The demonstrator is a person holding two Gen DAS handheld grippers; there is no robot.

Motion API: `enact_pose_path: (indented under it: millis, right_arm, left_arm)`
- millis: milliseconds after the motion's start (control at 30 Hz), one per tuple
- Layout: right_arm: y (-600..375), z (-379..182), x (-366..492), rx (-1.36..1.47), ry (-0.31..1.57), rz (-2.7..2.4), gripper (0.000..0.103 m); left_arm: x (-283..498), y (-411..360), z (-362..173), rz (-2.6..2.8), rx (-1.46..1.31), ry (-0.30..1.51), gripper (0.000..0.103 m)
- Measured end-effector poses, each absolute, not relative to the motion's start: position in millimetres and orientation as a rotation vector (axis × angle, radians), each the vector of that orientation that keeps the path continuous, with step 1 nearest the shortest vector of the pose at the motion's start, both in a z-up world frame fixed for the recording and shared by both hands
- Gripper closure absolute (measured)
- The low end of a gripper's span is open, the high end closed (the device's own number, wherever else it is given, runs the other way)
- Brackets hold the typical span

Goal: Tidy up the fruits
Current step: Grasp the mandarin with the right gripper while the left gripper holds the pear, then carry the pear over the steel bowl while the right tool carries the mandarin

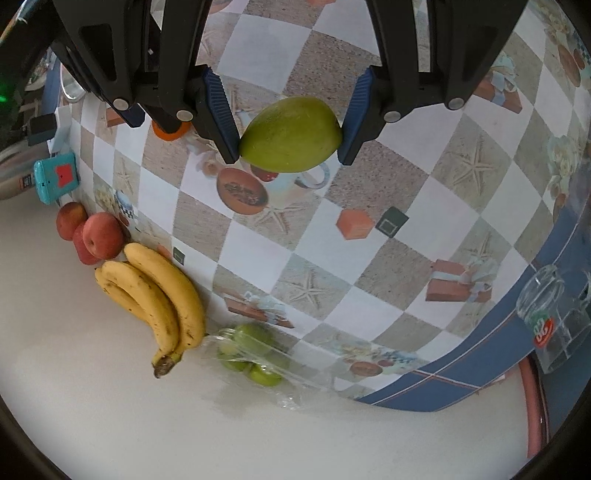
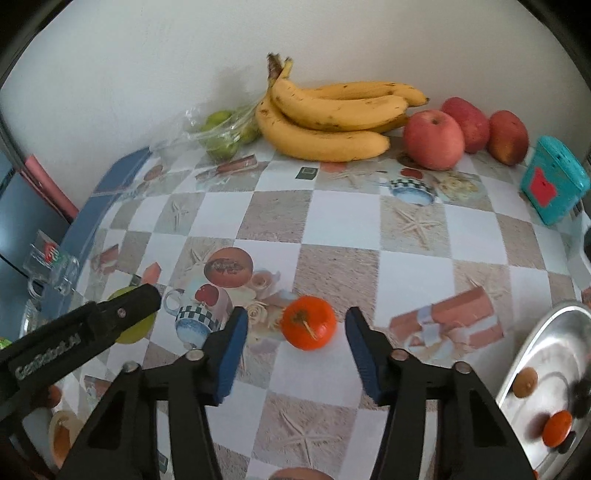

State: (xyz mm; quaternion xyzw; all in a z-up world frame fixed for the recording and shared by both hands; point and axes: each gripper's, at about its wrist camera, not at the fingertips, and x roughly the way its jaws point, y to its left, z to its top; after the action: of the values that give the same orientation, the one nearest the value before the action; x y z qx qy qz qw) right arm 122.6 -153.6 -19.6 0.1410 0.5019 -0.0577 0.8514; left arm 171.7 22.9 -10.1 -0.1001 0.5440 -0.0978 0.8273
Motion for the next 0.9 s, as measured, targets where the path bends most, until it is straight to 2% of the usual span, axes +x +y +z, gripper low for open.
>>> enact_pose_path:
  millis: [67,133,300,400,900]
  right_arm:
    - [-152.4,-24.8,128.4,0.28,1.082,-0.142,0.051]
    - [-153.3,-28.9,131.8,0.279,1.096,-0.157,0.059]
    - [-154.7,-32.6,134.8,0.253,1.112,-0.185,0.059]
    - [-157.1,-35.6,135.2,0.277,1.125,-0.188,0.065]
    - [-155.0,-17.4,109.4,0.319,1.084,-0.18,0.066]
  left_arm:
    - [173.0,25.2,-11.6,-0.208,-0.224,1.162,0.045]
    - [174.3,26.9,-13.2,-0.206,-0.231,1.167,0.045]
    - [175.5,26.8,-15.9,-0.209,-0.237,1.176,0.045]
    - [175.1,25.9,-16.1,-0.212,-0.238,1.178,0.045]
    - [163.2,21.4,-13.9,-0.208,-0.196,1.202,0.045]
